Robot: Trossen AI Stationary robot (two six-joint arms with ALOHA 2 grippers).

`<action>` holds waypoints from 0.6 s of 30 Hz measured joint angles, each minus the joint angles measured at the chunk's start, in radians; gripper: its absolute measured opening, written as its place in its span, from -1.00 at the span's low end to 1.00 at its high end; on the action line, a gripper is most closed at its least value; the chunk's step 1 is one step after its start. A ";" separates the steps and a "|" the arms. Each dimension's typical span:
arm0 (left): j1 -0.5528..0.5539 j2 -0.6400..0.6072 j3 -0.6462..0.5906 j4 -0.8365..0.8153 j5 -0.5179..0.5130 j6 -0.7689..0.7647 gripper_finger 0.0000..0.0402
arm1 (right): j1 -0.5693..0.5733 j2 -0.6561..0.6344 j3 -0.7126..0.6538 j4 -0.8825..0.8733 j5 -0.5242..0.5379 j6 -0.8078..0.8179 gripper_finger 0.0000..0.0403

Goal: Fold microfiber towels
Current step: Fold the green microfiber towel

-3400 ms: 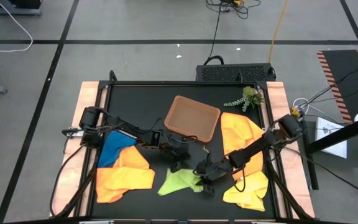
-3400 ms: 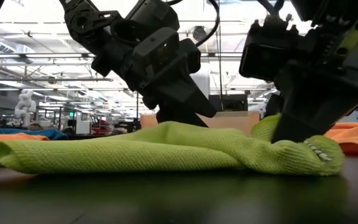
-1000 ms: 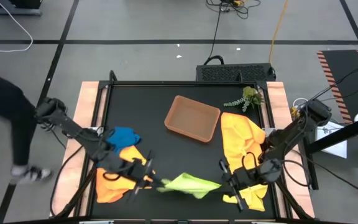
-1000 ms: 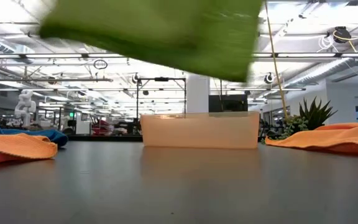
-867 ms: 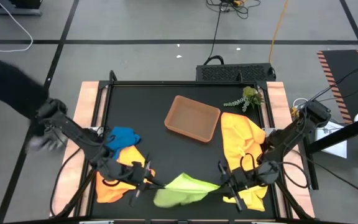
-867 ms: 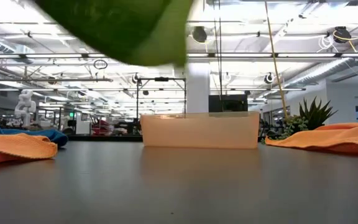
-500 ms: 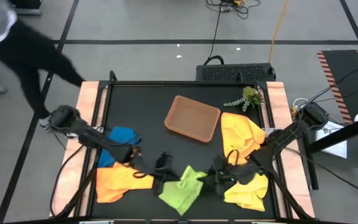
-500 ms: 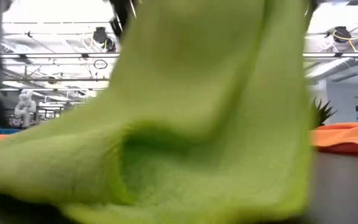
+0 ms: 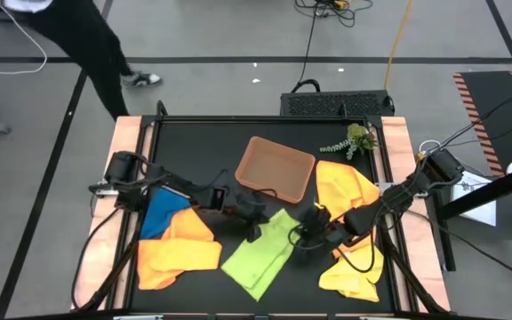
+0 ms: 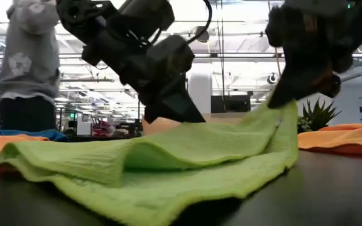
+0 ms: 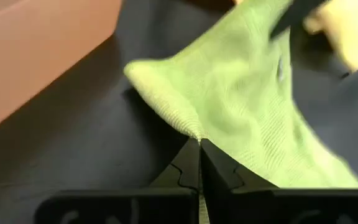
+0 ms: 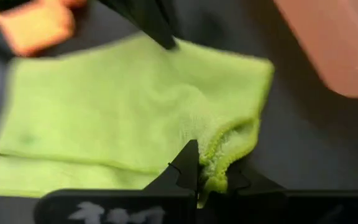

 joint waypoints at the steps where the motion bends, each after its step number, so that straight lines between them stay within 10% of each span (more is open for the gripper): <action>1: 0.006 0.000 0.000 -0.008 0.009 0.018 -0.91 | -0.004 -0.001 -0.002 -0.023 -0.013 0.002 -0.96; 18: 0.052 -0.069 0.000 -0.093 0.057 0.171 0.01 | -0.096 -0.009 -0.121 -0.026 -0.205 -0.128 -0.44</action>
